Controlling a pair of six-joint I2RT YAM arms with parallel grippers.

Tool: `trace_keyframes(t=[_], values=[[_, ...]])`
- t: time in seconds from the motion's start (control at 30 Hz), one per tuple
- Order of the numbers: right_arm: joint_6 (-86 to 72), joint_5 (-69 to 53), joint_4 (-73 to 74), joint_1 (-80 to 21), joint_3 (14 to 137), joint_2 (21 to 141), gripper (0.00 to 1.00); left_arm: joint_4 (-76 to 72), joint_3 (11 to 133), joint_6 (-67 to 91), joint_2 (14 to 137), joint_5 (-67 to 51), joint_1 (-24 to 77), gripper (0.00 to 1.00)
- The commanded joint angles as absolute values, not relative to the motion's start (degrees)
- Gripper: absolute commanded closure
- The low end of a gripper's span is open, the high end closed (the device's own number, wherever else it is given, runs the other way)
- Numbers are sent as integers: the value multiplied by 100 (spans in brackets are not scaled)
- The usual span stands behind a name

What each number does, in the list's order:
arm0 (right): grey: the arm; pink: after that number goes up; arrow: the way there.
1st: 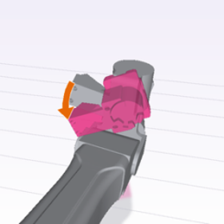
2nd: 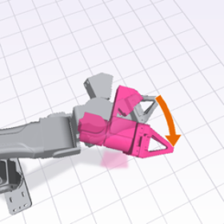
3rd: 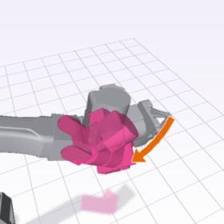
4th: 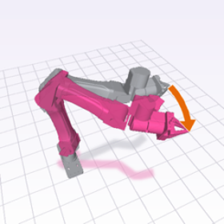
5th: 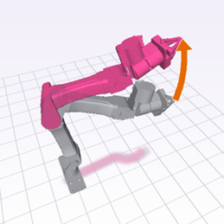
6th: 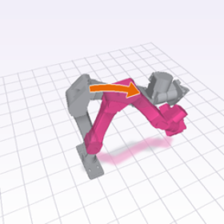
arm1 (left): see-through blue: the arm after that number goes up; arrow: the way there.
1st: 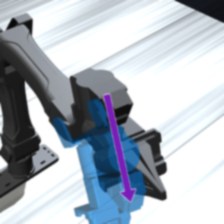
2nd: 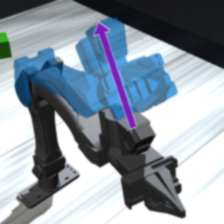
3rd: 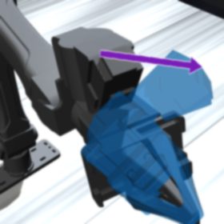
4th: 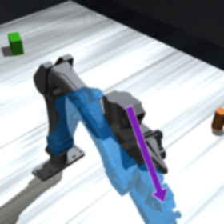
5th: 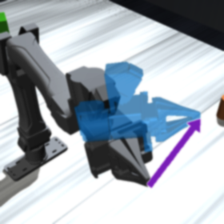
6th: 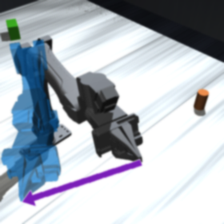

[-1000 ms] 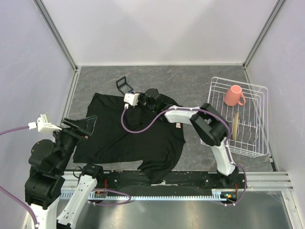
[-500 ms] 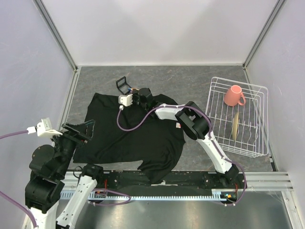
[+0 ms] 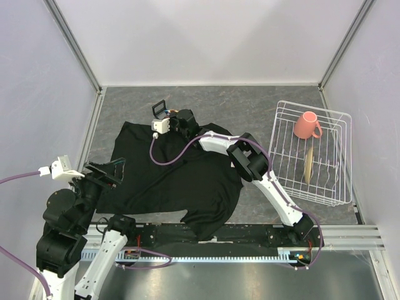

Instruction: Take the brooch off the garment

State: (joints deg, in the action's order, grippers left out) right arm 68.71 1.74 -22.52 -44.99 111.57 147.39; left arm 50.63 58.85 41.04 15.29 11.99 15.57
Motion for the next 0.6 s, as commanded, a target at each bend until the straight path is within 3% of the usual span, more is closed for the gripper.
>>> trace_keyframes(t=[0.0,0.57], values=[[6952,26,-2233,-4482,11522,14924,100,4869,5871,3920,1450,1441,1573,26],[6934,-237,-2215,-4509,12023,15258,96,4922,5704,4043,1380,1477,1600,26]])
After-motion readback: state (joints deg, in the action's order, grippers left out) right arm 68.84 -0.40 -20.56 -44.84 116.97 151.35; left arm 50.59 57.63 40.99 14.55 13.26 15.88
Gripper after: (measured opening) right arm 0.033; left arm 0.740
